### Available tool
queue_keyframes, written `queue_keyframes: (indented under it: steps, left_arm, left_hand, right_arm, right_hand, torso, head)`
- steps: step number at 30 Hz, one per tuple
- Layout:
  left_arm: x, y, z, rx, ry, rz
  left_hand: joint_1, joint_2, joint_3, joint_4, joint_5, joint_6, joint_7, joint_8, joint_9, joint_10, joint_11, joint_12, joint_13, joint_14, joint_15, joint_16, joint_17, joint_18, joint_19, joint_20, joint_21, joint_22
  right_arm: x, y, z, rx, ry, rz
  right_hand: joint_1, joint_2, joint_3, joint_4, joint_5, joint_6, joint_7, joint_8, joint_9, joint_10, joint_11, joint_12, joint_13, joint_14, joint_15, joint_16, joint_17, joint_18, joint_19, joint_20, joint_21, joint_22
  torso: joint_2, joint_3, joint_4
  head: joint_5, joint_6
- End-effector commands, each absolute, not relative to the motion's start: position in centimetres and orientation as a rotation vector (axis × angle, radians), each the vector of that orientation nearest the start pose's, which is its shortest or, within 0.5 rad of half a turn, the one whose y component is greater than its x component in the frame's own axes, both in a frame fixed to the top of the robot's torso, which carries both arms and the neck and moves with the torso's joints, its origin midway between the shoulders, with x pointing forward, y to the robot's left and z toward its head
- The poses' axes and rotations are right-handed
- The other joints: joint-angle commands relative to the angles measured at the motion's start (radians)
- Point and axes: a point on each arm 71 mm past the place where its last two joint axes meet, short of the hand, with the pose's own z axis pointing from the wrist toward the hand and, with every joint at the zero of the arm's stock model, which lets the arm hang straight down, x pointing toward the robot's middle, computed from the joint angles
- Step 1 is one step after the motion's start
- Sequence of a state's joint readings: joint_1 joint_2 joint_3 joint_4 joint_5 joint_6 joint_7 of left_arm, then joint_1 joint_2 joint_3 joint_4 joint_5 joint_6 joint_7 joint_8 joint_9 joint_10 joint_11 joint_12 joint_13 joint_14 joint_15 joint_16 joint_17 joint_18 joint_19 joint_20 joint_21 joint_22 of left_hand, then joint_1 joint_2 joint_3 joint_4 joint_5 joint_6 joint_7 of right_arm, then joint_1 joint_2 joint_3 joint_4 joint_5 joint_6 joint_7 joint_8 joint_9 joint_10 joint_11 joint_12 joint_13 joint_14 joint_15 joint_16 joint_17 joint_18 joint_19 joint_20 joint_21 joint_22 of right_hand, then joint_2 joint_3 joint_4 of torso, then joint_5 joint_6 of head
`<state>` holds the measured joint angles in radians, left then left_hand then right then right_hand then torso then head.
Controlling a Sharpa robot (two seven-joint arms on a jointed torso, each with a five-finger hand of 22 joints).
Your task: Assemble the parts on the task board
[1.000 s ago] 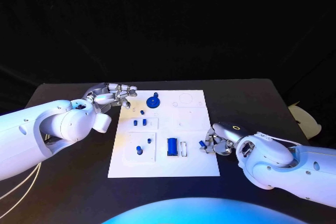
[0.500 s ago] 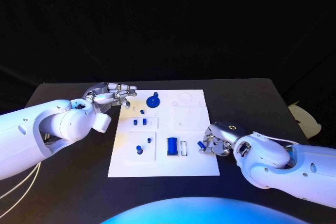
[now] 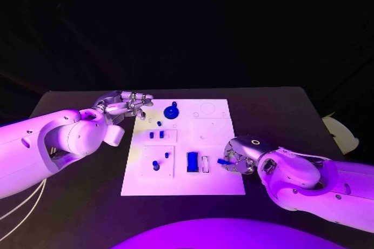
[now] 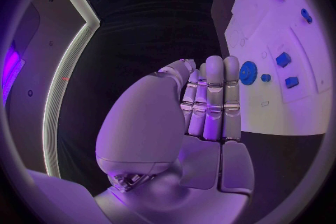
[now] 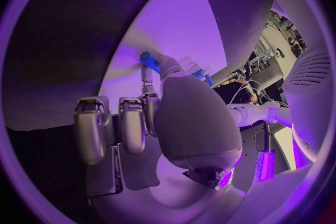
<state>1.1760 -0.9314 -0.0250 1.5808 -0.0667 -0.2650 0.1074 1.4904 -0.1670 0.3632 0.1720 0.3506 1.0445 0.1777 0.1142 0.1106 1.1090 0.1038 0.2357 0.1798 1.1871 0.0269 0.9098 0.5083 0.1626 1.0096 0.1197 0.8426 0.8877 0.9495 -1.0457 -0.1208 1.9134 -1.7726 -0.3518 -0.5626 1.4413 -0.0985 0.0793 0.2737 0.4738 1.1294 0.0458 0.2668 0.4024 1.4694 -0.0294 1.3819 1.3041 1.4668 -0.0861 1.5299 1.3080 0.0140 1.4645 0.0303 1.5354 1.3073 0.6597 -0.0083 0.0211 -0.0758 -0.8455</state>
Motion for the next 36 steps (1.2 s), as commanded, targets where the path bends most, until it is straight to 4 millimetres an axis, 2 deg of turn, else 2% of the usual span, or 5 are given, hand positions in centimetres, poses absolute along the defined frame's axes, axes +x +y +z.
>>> queue_keyframes:
  steps: [1, 8, 22, 26, 36]
  left_arm:
    - [47.1, 22.9, -19.7, -1.212, 1.707, -1.394]
    - [47.1, 22.9, -19.7, -1.212, 1.708, -1.395]
    - [47.1, 22.7, -19.7, -1.209, 1.710, -1.400]
    - [47.1, 22.6, -19.7, -1.209, 1.711, -1.401]
    - [47.1, 22.6, -19.7, -1.209, 1.713, -1.403]
  left_hand:
    - [-0.002, 0.005, -0.003, -0.002, 0.001, -0.008, 0.002, 0.004, -0.002, -0.006, 0.002, 0.004, 0.002, -0.003, 0.000, -0.003, -0.001, 0.019, -0.006, 0.000, -0.007, -0.001]
    - [0.004, 0.010, 0.002, -0.007, 0.002, -0.009, 0.001, 0.005, -0.002, -0.008, 0.001, 0.007, 0.002, -0.005, -0.001, -0.003, -0.003, 0.020, -0.007, -0.001, -0.009, -0.002]
    - [0.007, 0.011, 0.004, -0.010, 0.002, -0.009, 0.002, 0.006, -0.003, -0.009, 0.001, 0.008, 0.002, -0.005, -0.001, -0.003, -0.003, 0.020, -0.006, -0.001, -0.008, -0.001]
    - [0.007, 0.011, 0.004, -0.010, 0.002, -0.009, 0.002, 0.006, -0.003, -0.009, 0.001, 0.008, 0.002, -0.005, -0.001, -0.003, -0.003, 0.020, -0.006, -0.001, -0.008, -0.001]
    - [0.007, 0.011, 0.004, -0.010, 0.002, -0.009, 0.002, 0.006, -0.003, -0.009, 0.001, 0.008, 0.002, -0.005, -0.001, -0.003, -0.003, 0.020, -0.006, -0.001, -0.008, -0.001]
  right_arm:
    - [34.4, -21.2, -27.9, -0.039, 1.950, 0.354]
    - [34.7, -21.2, -26.8, 0.108, 1.941, 0.411]
    - [34.9, -19.6, -26.2, 0.294, 1.973, 0.511]
    - [34.8, -18.9, -26.4, 0.318, 2.002, 0.534]
    - [34.5, -17.5, -27.3, 0.339, 2.073, 0.571]
  right_hand:
    - [0.012, 0.024, 0.059, 0.001, 0.078, -0.003, -0.006, 0.009, 0.007, 0.014, -0.003, 0.004, 0.131, 0.087, -0.005, 0.000, 0.185, -0.007, 0.092, -0.008, 0.005, 0.254]
    - [-0.007, -0.018, 0.146, -0.003, 0.125, -0.007, -0.005, 0.017, 0.024, 0.015, -0.003, 0.002, 0.131, 0.087, -0.004, 0.001, 0.187, -0.007, 0.093, -0.008, 0.007, 0.255]
    - [-0.051, -0.045, 0.186, 0.003, 0.134, -0.008, -0.005, 0.025, 0.038, 0.019, -0.003, 0.005, 0.135, 0.088, -0.004, 0.002, 0.189, -0.007, 0.093, -0.007, 0.007, 0.255]
    - [-0.082, -0.049, 0.184, 0.012, 0.122, -0.005, -0.006, 0.028, 0.041, 0.023, -0.003, 0.011, 0.139, 0.088, -0.003, 0.002, 0.190, -0.008, 0.093, -0.007, 0.008, 0.255]
    - [-0.203, -0.032, 0.132, 0.014, 0.203, 0.011, -0.012, 0.037, 0.051, 0.038, -0.007, 0.040, 0.161, 0.091, -0.007, 0.008, 0.200, -0.011, 0.100, -0.009, 0.022, 0.259]
  torso:
    - [0.000, 0.0002, 0.0001]
    - [0.000, 0.0004, 0.0002]
    - [0.001, -0.0003, 0.0002]
    - [0.000, 0.0002, 0.0002]
    - [0.001, 0.0004, -0.0001]
  head:
    - [0.000, 0.000]
    - [-0.001, 0.002]
    - [-0.005, 0.000]
    - [-0.004, -0.001]
    - [-0.001, 0.000]
